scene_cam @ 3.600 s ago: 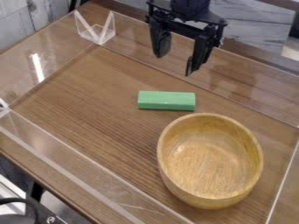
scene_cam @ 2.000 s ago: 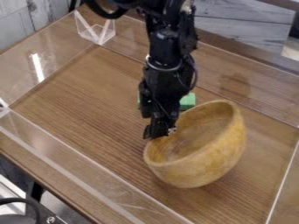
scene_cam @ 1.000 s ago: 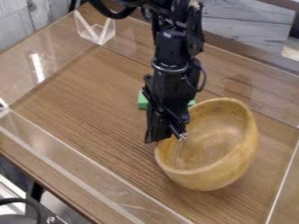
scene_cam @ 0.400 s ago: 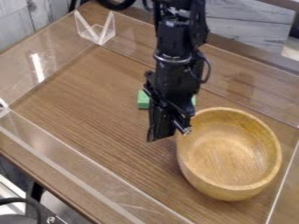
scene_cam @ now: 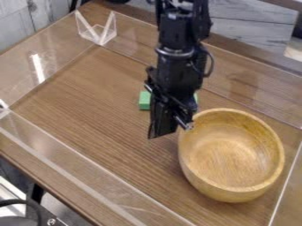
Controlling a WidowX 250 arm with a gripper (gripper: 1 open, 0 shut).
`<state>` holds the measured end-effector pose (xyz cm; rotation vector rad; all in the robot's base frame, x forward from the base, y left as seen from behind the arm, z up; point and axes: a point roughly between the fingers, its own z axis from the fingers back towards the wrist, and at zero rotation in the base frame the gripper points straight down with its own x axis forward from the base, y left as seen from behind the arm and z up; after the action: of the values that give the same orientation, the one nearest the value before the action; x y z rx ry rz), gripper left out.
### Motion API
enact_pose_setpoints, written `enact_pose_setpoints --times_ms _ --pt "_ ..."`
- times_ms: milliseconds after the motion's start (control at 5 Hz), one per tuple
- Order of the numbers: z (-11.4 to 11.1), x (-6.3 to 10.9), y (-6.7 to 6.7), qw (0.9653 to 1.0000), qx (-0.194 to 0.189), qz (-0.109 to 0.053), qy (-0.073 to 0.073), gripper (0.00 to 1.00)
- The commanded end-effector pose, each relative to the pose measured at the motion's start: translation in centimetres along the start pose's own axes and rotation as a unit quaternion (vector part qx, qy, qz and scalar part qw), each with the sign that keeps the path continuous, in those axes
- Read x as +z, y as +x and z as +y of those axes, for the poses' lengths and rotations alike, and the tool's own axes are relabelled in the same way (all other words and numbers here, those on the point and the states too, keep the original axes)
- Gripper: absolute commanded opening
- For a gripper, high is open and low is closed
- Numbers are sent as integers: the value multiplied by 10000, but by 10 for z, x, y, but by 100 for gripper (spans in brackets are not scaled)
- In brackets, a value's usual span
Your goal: Put the green block in the brown bowl
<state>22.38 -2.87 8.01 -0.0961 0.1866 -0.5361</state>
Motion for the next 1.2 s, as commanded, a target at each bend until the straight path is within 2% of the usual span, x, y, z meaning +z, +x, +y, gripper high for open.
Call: enact_pose_setpoints --times_ms 0,200,400,800,1000 --pt "5 23 5 9993 3 -319 181 0" --pt "7 28 5 9993 -6 -315 188 0" --pt "14 29 -1 9990 -68 -354 249 100" --pt "32 31 -11 9974 -244 -486 484 100" --pt "40 25 -10 9953 -434 -597 634 100"
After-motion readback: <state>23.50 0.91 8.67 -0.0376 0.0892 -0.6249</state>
